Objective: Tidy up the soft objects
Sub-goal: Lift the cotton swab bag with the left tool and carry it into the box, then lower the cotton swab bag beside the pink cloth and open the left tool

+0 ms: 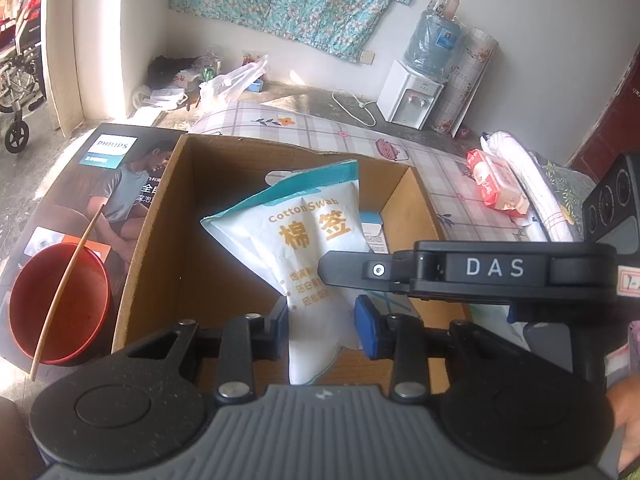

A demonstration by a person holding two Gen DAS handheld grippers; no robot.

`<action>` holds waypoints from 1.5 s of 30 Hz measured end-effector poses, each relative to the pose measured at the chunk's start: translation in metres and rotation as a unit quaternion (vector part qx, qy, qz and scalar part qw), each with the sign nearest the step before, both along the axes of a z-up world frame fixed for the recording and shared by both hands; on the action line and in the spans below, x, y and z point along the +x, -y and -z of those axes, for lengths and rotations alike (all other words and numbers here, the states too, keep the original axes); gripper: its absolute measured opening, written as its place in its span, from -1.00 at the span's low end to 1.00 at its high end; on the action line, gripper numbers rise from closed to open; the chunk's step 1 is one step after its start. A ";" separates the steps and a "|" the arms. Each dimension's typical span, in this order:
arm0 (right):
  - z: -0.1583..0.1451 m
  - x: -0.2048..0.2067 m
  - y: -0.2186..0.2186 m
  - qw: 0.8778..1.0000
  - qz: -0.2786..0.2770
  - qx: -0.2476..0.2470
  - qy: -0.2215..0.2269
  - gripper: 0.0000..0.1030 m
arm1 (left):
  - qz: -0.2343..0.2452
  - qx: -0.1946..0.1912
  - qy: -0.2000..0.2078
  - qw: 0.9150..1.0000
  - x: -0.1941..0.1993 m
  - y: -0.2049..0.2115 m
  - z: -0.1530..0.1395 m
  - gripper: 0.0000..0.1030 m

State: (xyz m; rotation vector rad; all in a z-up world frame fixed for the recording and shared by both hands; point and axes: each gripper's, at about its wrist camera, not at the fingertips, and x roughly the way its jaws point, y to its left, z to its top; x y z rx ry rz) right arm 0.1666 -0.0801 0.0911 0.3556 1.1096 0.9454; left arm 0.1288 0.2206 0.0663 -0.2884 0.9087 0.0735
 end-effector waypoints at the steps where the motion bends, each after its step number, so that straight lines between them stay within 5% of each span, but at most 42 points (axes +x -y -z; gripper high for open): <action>1: 0.007 0.007 -0.011 1.000 0.002 -0.006 -0.010 -0.22 | -0.002 0.008 -0.012 1.000 0.012 -0.008 0.008 -0.30; 6: 0.051 0.048 -0.051 0.997 0.031 -0.014 -0.076 -0.22 | 0.002 0.051 -0.048 0.998 0.054 -0.032 0.031 -0.30; 16: 0.115 0.090 -0.088 0.988 0.070 -0.032 -0.131 -0.07 | 0.016 0.180 -0.091 0.979 0.111 -0.035 0.076 -0.22; 21: 0.108 0.087 -0.079 0.992 0.071 -0.020 -0.105 -0.07 | 0.005 0.180 -0.086 0.980 0.107 -0.038 0.077 -0.10; 28: 0.069 0.080 -0.052 0.997 0.068 0.007 -0.040 -0.07 | 0.012 0.123 -0.089 0.988 0.088 -0.042 0.060 -0.04; 34: 0.037 0.038 -0.010 0.999 0.031 0.000 0.036 -0.07 | 0.058 0.055 -0.167 0.983 0.077 -0.033 0.088 -0.01; 40: 0.022 -0.013 0.041 0.997 0.026 0.015 0.070 -0.06 | 0.010 0.065 -0.220 0.973 0.097 -0.046 0.130 -0.13; 45: 0.002 -0.045 0.084 0.993 0.043 0.031 0.108 -0.06 | -0.011 0.090 -0.210 0.974 0.102 -0.043 0.129 -0.15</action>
